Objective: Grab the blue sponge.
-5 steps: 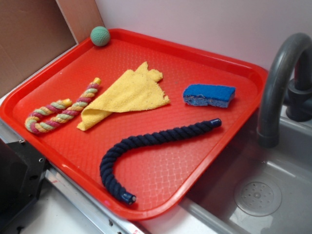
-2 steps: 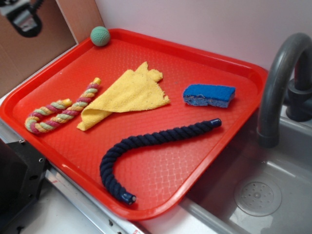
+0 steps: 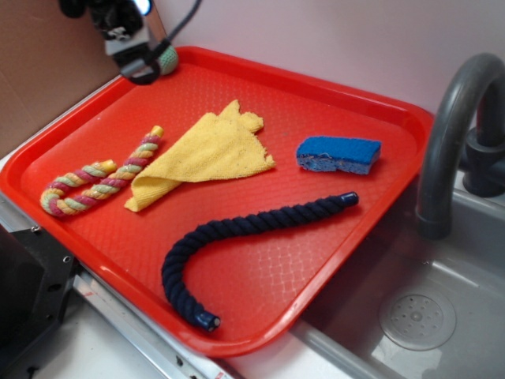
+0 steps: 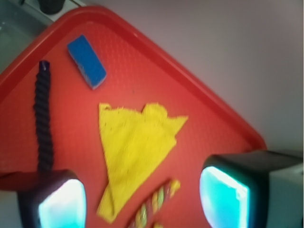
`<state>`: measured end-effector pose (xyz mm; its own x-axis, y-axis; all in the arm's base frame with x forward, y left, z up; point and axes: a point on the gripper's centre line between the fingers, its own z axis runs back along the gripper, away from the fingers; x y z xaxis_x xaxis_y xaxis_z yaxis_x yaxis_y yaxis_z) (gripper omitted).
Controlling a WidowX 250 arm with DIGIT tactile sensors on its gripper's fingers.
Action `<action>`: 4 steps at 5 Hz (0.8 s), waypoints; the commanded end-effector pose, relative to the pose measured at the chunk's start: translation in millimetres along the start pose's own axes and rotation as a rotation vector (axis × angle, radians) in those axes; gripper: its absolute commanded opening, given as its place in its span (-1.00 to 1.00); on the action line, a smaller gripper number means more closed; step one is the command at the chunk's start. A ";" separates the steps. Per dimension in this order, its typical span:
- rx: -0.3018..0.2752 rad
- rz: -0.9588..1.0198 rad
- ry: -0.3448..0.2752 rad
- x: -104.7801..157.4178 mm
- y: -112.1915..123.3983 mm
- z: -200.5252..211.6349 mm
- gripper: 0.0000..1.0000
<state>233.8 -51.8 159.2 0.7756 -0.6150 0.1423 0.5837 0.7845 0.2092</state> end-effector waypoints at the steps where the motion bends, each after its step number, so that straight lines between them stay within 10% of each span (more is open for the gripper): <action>1: -0.147 -0.165 -0.119 67.4 -10.5 -34.5 1.00; 4: -0.299 -0.315 -0.076 100.9 -32.2 -96.5 1.00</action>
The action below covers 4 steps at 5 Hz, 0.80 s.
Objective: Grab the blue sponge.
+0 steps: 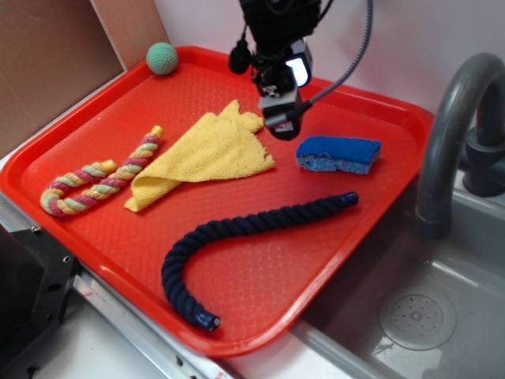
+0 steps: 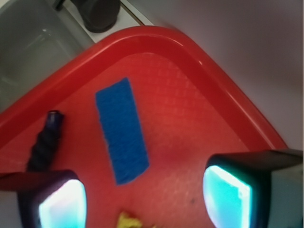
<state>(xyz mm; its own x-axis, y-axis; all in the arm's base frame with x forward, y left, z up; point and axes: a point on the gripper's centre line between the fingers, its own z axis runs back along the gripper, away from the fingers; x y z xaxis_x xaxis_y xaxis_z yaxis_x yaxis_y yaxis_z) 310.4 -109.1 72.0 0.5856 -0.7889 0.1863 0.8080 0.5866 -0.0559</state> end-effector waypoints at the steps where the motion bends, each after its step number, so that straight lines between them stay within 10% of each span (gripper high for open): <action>1: 0.004 -0.111 0.034 26.8 -15.7 -16.2 1.00; 4: -0.038 -0.146 0.103 28.2 -30.9 -44.9 1.00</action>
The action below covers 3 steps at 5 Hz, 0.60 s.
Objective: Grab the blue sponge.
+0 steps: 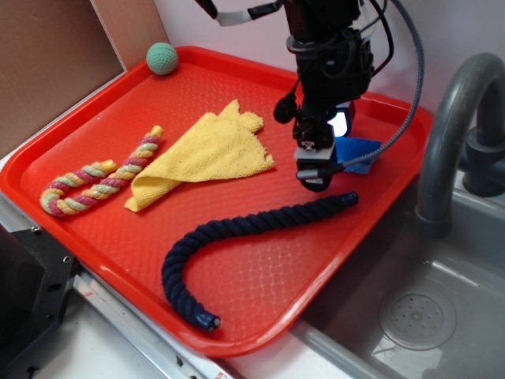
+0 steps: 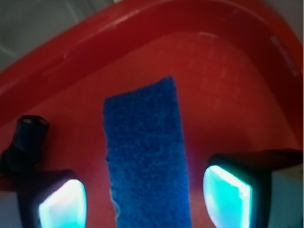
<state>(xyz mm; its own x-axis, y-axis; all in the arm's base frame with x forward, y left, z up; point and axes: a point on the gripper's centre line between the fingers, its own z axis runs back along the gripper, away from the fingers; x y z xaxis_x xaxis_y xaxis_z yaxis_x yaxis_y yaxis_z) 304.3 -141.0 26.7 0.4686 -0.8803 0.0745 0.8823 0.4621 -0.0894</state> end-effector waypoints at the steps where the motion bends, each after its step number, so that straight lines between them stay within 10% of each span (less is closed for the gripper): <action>1: 0.026 -0.021 0.029 16.2 -8.6 -0.9 -1.00; 3: 0.122 0.155 0.080 3.5 -7.3 23.9 -1.00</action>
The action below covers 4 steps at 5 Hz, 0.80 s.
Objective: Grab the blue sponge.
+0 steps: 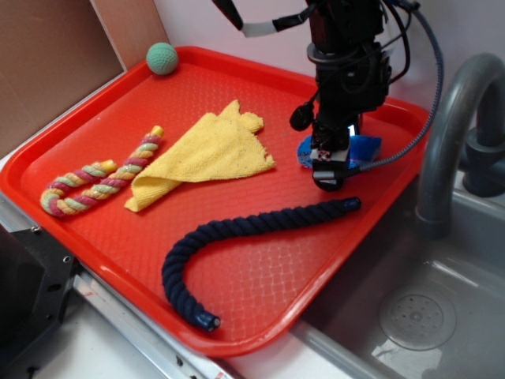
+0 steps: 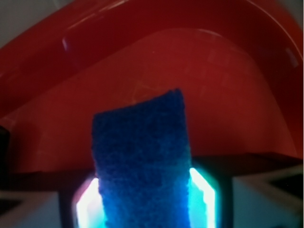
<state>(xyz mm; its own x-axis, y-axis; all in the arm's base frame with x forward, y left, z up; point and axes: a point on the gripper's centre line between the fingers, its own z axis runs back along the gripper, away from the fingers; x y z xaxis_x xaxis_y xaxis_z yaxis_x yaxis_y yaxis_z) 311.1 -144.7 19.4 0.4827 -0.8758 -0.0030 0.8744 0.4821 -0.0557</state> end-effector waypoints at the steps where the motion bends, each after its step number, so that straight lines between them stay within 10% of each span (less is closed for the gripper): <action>1: 0.094 0.388 -0.014 -41.5 -15.4 80.9 -1.00; 3: 0.026 0.881 -0.198 -111.0 -57.0 151.3 -1.00; 4: 0.089 1.124 -0.256 -123.3 -82.1 162.6 -1.00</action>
<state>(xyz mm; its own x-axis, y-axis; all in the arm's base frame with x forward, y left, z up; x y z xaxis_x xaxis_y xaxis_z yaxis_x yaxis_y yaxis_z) 194.1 -45.9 183.1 0.9805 0.0817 0.1787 -0.0696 0.9949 -0.0728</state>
